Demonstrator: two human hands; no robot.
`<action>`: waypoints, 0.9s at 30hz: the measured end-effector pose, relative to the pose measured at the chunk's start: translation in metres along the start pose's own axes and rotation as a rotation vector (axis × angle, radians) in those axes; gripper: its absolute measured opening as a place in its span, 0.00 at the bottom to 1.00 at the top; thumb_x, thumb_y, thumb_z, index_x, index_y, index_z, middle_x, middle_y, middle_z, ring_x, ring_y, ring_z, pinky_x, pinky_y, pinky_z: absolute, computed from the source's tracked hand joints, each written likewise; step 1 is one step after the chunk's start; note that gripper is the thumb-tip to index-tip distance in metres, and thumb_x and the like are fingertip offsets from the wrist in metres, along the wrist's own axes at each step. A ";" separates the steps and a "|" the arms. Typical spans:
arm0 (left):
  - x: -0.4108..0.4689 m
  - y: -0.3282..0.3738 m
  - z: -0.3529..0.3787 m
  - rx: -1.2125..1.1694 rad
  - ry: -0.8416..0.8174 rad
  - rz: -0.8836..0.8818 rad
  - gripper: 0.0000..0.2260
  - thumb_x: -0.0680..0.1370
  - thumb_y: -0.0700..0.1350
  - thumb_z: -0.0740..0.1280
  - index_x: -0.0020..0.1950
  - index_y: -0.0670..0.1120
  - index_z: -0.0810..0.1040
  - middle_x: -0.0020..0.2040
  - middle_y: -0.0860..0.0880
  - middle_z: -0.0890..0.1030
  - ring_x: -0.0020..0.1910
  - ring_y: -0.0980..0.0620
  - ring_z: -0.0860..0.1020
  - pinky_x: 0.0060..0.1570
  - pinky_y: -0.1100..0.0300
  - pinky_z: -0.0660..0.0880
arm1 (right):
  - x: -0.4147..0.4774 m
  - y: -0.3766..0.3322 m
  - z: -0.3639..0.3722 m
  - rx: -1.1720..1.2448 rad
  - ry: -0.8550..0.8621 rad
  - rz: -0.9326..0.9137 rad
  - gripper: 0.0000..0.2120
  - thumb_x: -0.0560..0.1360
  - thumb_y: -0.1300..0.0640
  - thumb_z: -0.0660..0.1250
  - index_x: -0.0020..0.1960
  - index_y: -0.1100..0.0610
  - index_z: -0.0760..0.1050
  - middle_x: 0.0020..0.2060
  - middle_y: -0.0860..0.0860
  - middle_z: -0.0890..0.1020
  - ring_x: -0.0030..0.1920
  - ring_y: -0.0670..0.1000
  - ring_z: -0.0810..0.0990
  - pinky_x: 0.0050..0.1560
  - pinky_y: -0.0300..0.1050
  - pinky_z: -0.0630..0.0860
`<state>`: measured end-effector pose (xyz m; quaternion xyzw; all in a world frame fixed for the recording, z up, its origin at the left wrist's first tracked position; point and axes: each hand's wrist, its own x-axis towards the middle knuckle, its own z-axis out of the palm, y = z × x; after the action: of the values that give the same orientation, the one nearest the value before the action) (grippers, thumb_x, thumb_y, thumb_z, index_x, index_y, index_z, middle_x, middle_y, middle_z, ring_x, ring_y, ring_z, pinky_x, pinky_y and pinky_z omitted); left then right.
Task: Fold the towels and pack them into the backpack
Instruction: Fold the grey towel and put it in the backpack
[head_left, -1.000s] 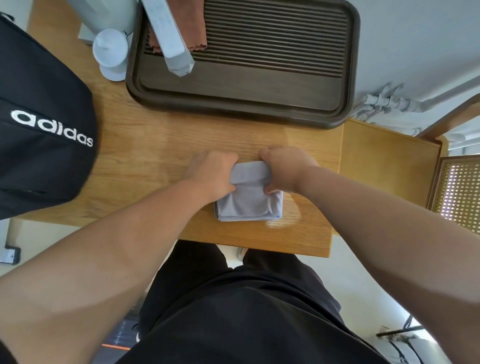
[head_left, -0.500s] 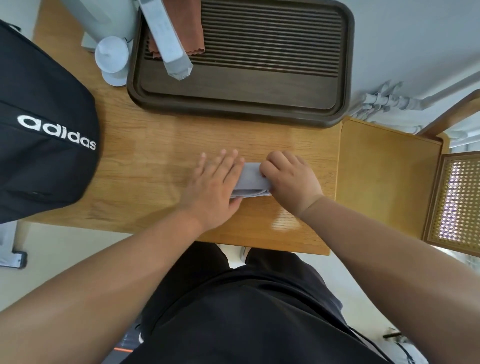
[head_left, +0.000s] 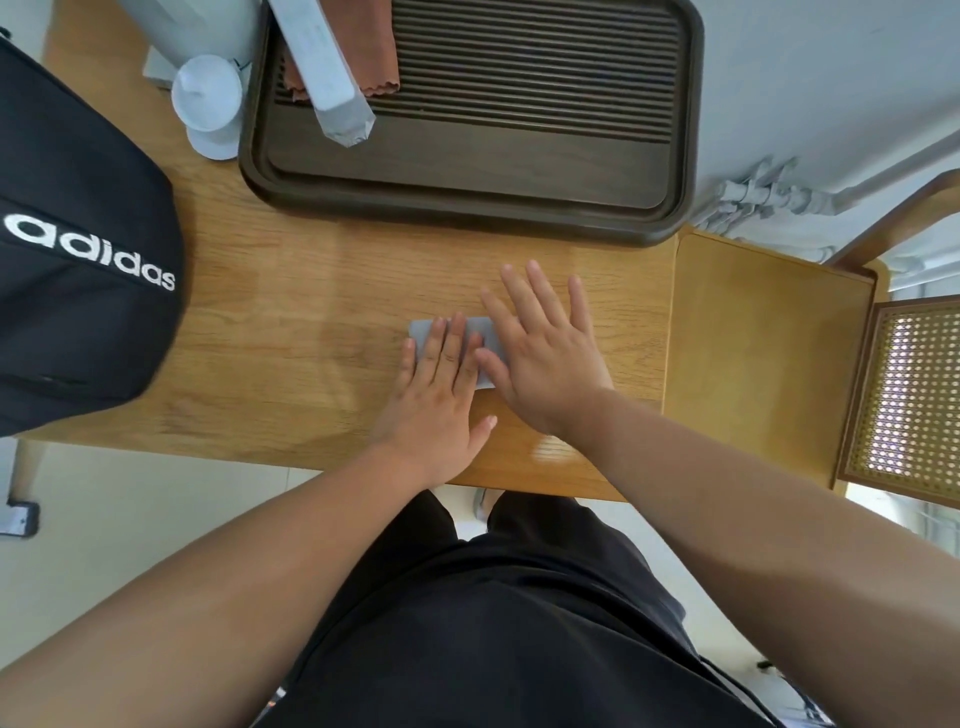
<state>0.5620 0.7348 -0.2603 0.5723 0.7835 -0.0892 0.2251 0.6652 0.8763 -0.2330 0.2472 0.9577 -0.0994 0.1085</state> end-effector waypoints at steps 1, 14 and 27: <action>-0.001 -0.001 -0.001 -0.018 0.004 0.004 0.38 0.82 0.63 0.47 0.78 0.43 0.28 0.78 0.41 0.28 0.77 0.44 0.28 0.78 0.42 0.36 | 0.004 -0.001 0.004 -0.006 -0.023 0.024 0.32 0.83 0.38 0.38 0.82 0.52 0.49 0.82 0.54 0.49 0.81 0.58 0.42 0.78 0.67 0.44; 0.045 -0.009 -0.012 -0.186 0.124 -0.190 0.31 0.83 0.58 0.41 0.80 0.48 0.32 0.80 0.49 0.31 0.79 0.48 0.32 0.77 0.41 0.36 | 0.009 0.014 0.038 0.106 -0.050 0.092 0.34 0.83 0.35 0.38 0.81 0.53 0.36 0.81 0.53 0.38 0.80 0.55 0.33 0.79 0.63 0.40; 0.037 -0.020 -0.032 -0.010 -0.002 -0.061 0.38 0.80 0.66 0.47 0.81 0.47 0.37 0.81 0.45 0.56 0.80 0.45 0.53 0.78 0.47 0.50 | 0.003 0.034 0.018 0.061 -0.091 -0.091 0.38 0.81 0.33 0.51 0.82 0.55 0.49 0.75 0.54 0.65 0.75 0.57 0.60 0.76 0.57 0.56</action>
<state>0.5261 0.7724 -0.2517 0.5467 0.8009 -0.0928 0.2261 0.6820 0.9026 -0.2562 0.2020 0.9586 -0.1442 0.1397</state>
